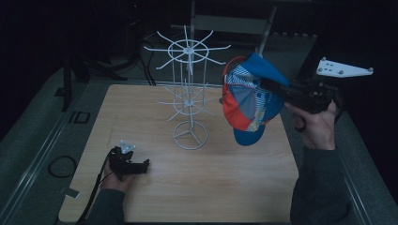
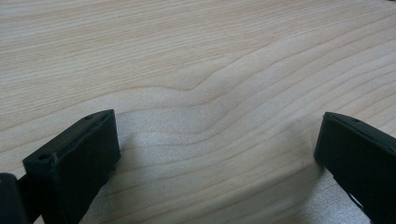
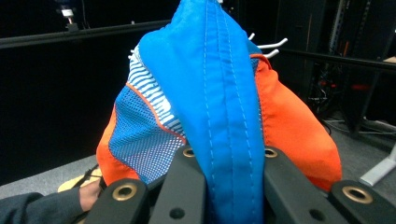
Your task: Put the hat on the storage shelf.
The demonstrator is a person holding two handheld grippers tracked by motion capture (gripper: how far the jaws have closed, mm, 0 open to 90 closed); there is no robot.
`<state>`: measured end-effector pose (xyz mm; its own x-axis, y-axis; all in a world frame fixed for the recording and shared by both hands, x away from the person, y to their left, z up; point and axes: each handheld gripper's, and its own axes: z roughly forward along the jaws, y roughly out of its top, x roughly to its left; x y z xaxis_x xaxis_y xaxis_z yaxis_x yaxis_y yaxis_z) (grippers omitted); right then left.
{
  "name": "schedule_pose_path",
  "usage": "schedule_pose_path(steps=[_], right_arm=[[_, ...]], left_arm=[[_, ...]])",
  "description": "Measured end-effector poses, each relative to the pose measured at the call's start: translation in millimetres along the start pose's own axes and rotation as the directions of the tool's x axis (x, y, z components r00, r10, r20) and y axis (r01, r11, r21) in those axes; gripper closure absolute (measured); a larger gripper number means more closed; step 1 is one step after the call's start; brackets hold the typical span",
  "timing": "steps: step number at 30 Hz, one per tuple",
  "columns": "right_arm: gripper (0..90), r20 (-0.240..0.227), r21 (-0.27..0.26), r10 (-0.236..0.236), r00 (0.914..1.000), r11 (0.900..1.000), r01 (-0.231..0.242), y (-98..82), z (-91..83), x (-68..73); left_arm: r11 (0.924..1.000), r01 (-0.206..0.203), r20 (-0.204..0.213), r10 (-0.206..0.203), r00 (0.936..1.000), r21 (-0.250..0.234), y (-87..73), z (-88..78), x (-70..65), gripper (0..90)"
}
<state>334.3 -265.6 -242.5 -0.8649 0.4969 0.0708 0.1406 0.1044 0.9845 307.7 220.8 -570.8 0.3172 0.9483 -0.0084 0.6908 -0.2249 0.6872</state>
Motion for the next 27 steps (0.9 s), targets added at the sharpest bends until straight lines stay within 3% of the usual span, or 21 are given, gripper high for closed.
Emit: schedule_pose_path(steps=[11, 27], right_arm=[[87.8, -0.033, -0.028, 0.010, 0.9994, 1.000, -0.011, -0.3, 11.0, 0.7], [87.7, -0.077, 0.023, 0.032, 0.9965, 0.999, -0.031, -12.7, 45.0, 2.4]], left_arm=[[1.0000, 0.000, 0.000, 0.000, 1.0000, 0.000, 0.0, 0.0, 0.0, 0.2], [1.0000, -0.001, -0.001, 0.001, 1.0000, 0.000, 0.0, 0.0, 0.1, 0.2]])
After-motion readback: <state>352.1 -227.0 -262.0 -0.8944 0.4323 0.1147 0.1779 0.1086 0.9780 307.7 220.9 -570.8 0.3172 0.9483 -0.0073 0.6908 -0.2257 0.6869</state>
